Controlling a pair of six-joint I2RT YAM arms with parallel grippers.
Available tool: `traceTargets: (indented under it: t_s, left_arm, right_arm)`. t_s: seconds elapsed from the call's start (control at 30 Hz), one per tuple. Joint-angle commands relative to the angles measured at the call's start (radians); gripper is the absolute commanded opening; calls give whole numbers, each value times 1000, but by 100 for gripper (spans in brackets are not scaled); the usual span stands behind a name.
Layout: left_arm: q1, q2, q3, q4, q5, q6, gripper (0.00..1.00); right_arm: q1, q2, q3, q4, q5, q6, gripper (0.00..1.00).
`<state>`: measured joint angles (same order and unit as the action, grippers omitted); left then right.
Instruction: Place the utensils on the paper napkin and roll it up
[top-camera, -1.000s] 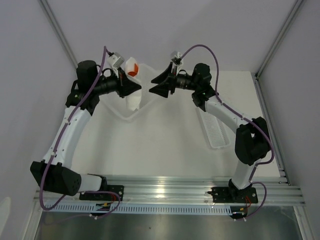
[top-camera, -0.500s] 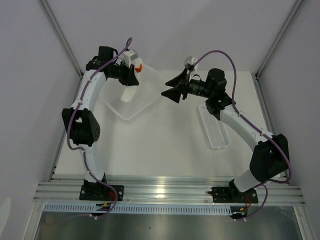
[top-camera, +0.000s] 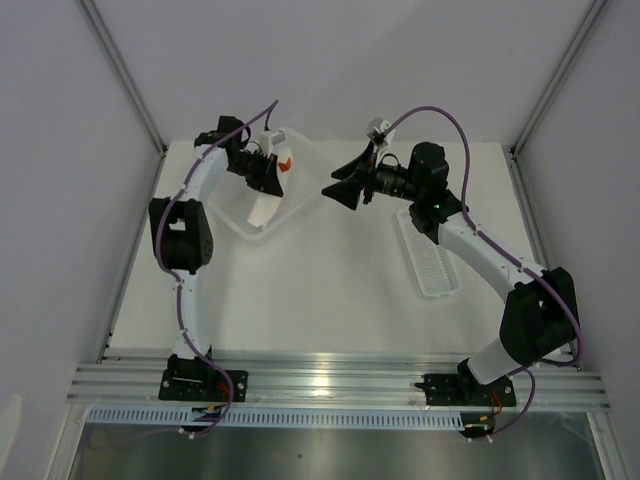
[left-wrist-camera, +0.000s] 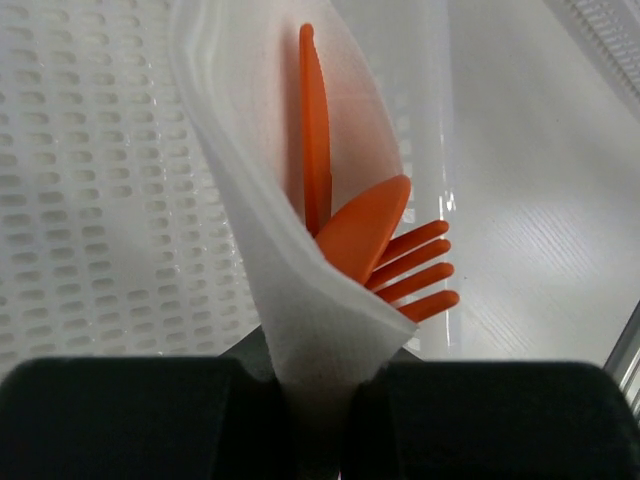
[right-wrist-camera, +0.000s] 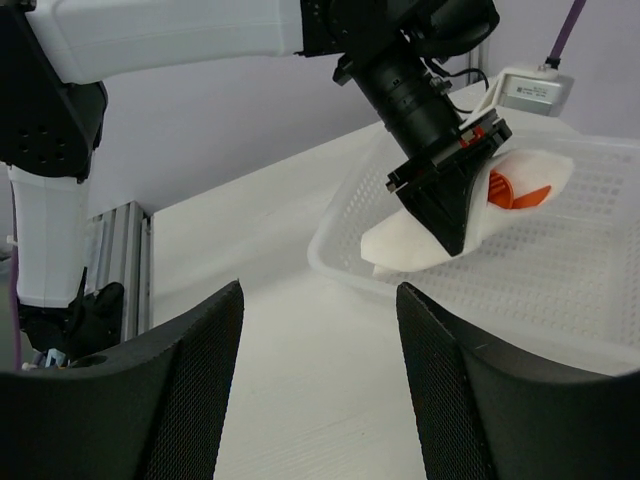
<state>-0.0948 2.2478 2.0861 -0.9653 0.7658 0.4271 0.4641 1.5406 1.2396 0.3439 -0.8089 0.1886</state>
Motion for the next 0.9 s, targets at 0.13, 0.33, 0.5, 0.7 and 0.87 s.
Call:
traceTargets:
  t_s: [0.13, 0.33, 0.5, 0.7, 0.87]
  left_arm:
    - [9, 71, 45, -70, 69, 21, 1]
    - [9, 75, 20, -162, 124, 117, 1]
    - [1, 47, -60, -214, 115, 220, 1]
    - [1, 64, -70, -280, 118, 277, 2]
    - [1, 91, 10, -294, 78, 216, 10]
  right_arm:
    - [39, -17, 44, -43, 43, -11, 65]
    - [50, -2, 63, -65, 50, -11, 65]
    - [56, 18, 86, -69, 48, -8, 65]
    - [61, 41, 104, -69, 37, 3, 65]
    - [61, 52, 116, -77, 36, 3, 65]
